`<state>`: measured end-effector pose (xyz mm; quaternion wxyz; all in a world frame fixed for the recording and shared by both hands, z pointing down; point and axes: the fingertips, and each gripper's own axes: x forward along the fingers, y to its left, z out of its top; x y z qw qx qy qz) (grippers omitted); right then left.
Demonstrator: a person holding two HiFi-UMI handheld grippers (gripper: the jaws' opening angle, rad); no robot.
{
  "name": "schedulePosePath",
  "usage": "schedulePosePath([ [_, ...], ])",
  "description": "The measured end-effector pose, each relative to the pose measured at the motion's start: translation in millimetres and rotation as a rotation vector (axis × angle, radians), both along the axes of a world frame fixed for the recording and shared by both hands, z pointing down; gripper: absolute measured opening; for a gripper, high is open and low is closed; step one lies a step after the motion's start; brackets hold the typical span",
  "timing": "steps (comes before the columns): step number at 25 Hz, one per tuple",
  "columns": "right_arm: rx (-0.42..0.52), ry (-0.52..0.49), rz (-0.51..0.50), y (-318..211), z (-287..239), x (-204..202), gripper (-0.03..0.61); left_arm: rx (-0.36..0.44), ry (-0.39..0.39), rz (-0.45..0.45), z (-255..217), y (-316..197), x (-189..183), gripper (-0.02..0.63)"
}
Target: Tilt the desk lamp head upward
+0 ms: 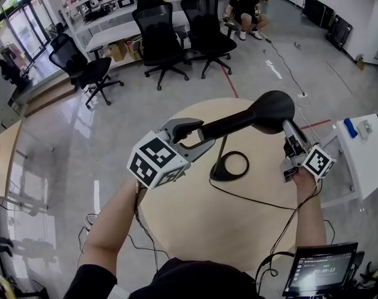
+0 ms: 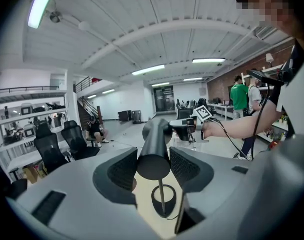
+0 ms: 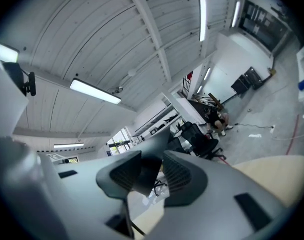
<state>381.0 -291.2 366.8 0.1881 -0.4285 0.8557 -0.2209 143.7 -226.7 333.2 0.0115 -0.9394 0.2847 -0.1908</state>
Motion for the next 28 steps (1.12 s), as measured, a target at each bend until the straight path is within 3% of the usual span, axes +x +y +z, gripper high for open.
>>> schedulePosePath([
  [6,0.029,0.099,0.064,8.1,-16.5,7.8,0.140,-0.014,0.015,-0.006,12.8,0.8,-1.2,0.212],
  [28,0.157,0.358,0.110,14.3,-67.0,-3.2,0.140,-0.025,0.058,-0.015,33.1,-7.7,-1.4,0.212],
])
